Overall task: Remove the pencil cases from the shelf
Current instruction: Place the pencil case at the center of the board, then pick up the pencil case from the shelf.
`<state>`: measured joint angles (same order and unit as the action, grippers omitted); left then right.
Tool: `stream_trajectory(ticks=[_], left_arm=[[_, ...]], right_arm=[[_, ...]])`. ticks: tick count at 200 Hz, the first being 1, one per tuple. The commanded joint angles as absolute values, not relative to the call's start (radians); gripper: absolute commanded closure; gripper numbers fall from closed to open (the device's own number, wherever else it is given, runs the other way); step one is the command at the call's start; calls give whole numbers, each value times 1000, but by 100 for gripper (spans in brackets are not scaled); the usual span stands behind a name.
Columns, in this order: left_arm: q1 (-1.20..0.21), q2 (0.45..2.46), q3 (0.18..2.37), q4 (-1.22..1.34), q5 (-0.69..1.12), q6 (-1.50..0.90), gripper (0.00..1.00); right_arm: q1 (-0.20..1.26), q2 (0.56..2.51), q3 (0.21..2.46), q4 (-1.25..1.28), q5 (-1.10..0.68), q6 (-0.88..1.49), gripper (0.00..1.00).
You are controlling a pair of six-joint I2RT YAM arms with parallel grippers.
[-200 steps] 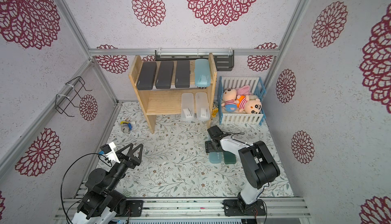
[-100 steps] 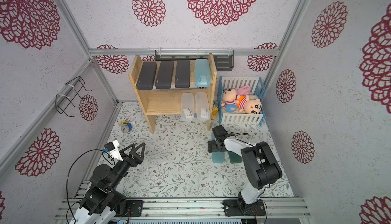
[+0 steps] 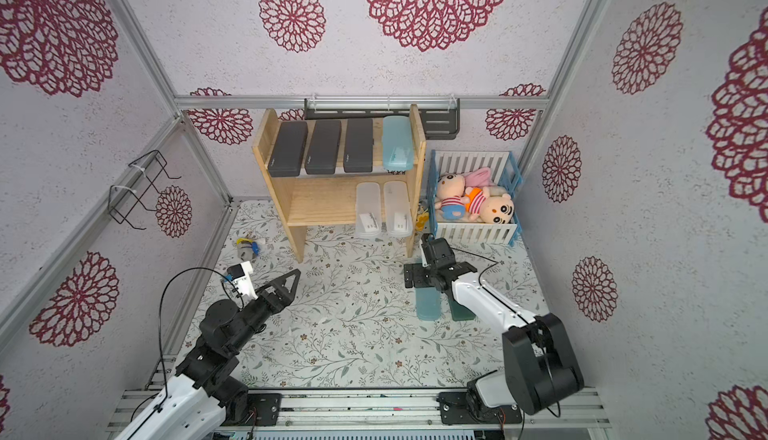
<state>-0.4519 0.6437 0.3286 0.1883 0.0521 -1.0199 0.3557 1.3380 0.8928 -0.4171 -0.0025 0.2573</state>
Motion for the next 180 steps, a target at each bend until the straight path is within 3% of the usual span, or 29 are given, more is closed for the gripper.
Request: stream_trajectory(ticks=[1,42,112,180], left_arm=[[-478,804,417,388,157,-1224,2],[-536,1084,603,471,210,-1279,3],[-562,1432,769,653,263,-1381,1],[-565,1651,903,730,305,-1439,12]], right_arm=[[355,1200,925,-400,-18,328,1],[349,1062,927,-420,-46,405,1],[334,1021,846,-418,-62,420,1],[320,1010,848,-443,-54,381,1]])
